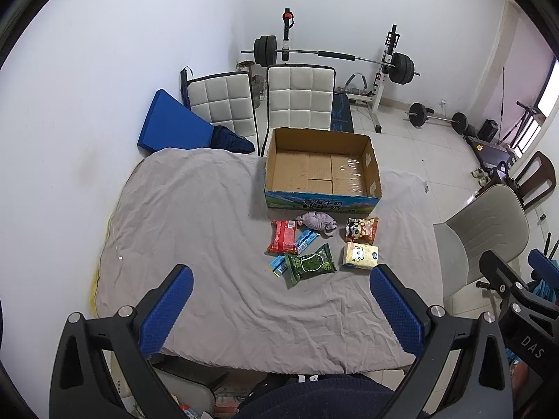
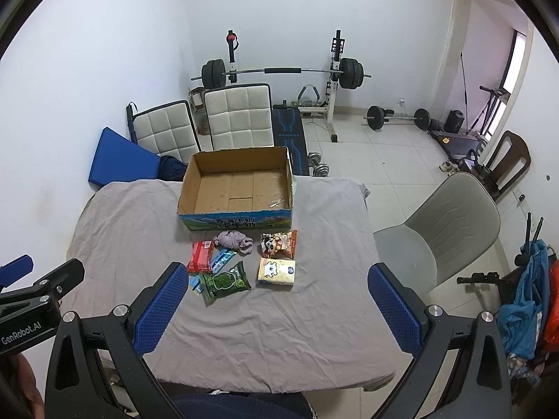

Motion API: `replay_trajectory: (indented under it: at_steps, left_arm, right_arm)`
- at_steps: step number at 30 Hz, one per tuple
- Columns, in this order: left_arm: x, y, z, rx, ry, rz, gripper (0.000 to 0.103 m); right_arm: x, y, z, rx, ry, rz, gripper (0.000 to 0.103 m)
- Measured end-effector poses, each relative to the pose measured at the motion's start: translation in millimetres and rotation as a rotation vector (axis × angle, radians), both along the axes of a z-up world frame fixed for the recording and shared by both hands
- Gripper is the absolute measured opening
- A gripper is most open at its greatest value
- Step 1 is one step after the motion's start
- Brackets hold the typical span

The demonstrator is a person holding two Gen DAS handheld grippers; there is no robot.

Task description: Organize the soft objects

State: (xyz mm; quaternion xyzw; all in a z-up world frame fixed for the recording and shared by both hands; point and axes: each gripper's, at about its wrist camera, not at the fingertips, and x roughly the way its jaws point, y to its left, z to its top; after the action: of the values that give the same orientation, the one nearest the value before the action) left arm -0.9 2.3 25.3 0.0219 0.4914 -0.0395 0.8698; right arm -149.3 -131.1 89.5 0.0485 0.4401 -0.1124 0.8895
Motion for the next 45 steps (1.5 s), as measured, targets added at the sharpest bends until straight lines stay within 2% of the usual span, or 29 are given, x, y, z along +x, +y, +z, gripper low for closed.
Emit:
replay_trajectory:
  at_steps: [19,22,26,29,32,39,45]
  left_arm:
    - [0.1,0.8,-2.6,-0.017,-0.003,-0.004,0.103]
    - [8.6,-2.2,-7.9,-0.018,-0.024,-0.007,0.103]
    - [38.5,-7.8,-28.0,0.005,-0.039,-0.018,0.103]
    - [66.9,-14.3,-57.2,0.076,-0.037,-0.033,0.103]
    - [94.5,-23.9,-101.6,0.091,0.029,-0.102,0.103]
    - [142.6,-59.0,-238.2,0.156,0.267,-0.244,0.103]
    - [165.6,-88.1,-351.4,0.203,0.467,-0.36,0.096]
  right_arm:
    - [-0.6,-8.0,1.9,0.017,-0.01,-0.015,0.103]
    - [1.7,-18.1,-6.4,0.048,-0.001,-0.027,0.103]
    - [25.3,-37.3,-37.6,0.11,0.066,-0.045,0.103]
    - [54.0,-55.1,-78.5,0.14,0.151,-0.042,0.103]
    - [91.7,-68.1,-134.3,0.157,0.253,0.024,0.103]
    - [173.8,-76.9,-283.1,0.03,0.504,0.242,0.103]
    - [215.3,-69.4,-369.2,-0.055,0.595,0.455,0.103]
